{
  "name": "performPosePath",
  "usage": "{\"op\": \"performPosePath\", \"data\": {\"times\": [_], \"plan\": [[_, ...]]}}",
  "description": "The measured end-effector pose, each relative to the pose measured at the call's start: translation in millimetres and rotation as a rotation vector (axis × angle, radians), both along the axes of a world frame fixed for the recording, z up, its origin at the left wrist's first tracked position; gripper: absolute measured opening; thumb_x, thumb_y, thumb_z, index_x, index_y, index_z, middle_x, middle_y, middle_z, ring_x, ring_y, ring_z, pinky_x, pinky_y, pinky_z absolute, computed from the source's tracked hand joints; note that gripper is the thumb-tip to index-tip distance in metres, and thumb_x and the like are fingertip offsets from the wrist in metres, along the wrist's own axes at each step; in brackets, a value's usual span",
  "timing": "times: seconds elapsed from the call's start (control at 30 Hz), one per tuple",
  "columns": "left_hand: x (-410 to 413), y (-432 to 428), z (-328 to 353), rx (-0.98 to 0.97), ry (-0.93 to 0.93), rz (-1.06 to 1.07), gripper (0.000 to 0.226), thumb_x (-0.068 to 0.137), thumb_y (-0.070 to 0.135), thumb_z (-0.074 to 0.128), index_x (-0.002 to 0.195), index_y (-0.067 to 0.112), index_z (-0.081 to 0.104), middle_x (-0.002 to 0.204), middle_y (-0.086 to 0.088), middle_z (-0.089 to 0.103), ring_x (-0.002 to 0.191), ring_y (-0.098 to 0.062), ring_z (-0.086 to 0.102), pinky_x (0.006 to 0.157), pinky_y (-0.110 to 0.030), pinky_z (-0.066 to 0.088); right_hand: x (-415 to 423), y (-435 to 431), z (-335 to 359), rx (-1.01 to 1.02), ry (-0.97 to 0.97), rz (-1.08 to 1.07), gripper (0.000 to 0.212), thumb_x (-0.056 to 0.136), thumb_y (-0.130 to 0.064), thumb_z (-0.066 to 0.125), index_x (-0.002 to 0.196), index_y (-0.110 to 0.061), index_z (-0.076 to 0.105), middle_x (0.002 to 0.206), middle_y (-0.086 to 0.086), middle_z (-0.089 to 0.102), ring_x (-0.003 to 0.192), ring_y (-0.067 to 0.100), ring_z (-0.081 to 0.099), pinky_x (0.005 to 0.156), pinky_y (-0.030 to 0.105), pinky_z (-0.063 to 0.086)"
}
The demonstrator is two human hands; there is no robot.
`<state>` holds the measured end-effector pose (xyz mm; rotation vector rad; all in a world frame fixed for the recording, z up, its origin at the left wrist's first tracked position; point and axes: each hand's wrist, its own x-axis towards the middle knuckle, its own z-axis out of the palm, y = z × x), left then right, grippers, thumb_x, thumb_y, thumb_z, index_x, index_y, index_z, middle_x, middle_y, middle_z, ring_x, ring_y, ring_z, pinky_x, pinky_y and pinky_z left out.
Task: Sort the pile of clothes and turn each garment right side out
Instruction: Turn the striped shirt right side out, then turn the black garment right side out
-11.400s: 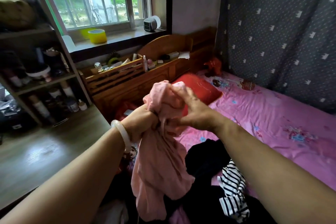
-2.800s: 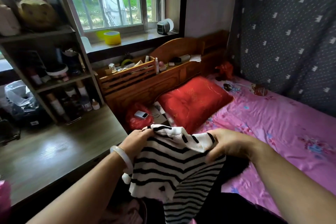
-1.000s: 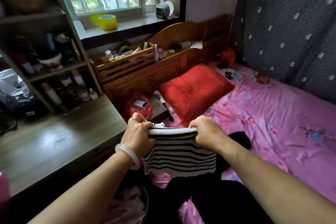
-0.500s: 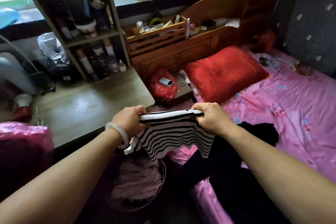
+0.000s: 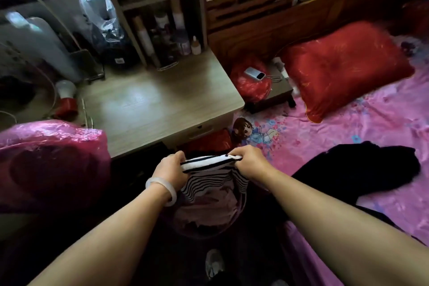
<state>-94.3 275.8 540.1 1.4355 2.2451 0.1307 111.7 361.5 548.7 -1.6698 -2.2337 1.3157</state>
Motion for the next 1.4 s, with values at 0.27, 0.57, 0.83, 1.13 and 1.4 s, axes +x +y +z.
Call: {"op": "performPosePath", "data": {"times": [0.27,0.57,0.83,1.13,1.4], "plan": [[-22,-38,-64,-0.38,-0.035,-0.288,0.049,0.081,0.017,0.066,0.125,0.018,0.046,0.131,-0.002,0.042,0.118,-0.022,0.049,0.093,-0.027,0.042,-5,-26,-71,-0.197,-0.295,0.319,0.058,0.074,-0.018,0.074,0.13,-0.024,0.06,0.142,0.004,0.044,0.128,0.024,0.046,0.105,0.023,0.035],[-2,-5,-62,-0.455,0.077,-0.462,0.039,0.084,0.018,0.06,0.123,0.021,0.053,0.128,-0.002,0.054,0.113,-0.019,0.056,0.095,-0.028,0.046,37,-19,-81,-0.209,-0.285,0.148,0.041,0.083,-0.013,0.065,0.123,-0.024,0.065,0.124,-0.002,0.064,0.113,0.015,0.06,0.091,0.021,0.045],[76,50,-58,-0.301,0.063,-0.5,0.035,0.088,0.007,0.047,0.117,0.024,0.055,0.125,0.0,0.053,0.113,-0.02,0.054,0.095,-0.026,0.043,111,-13,-74,-0.258,-0.145,-0.091,0.039,0.084,-0.017,0.068,0.122,-0.019,0.065,0.122,0.0,0.065,0.112,0.016,0.061,0.1,0.025,0.045],[323,113,-68,-0.231,0.006,-0.842,0.045,0.083,0.009,0.053,0.126,0.021,0.052,0.127,-0.005,0.053,0.118,-0.025,0.052,0.102,-0.035,0.041,317,-43,-107,-0.273,-0.088,-0.629,0.036,0.084,-0.012,0.061,0.117,-0.025,0.067,0.125,-0.001,0.063,0.111,0.018,0.061,0.097,0.029,0.049],[529,83,-105,-0.289,-0.071,-1.131,0.046,0.084,0.011,0.054,0.128,0.025,0.05,0.126,0.001,0.049,0.115,-0.022,0.053,0.097,-0.034,0.045,501,-121,-166,-0.306,-0.312,-0.965,0.043,0.083,-0.007,0.057,0.119,-0.029,0.062,0.128,0.002,0.047,0.111,0.023,0.055,0.084,0.027,0.047]]}}
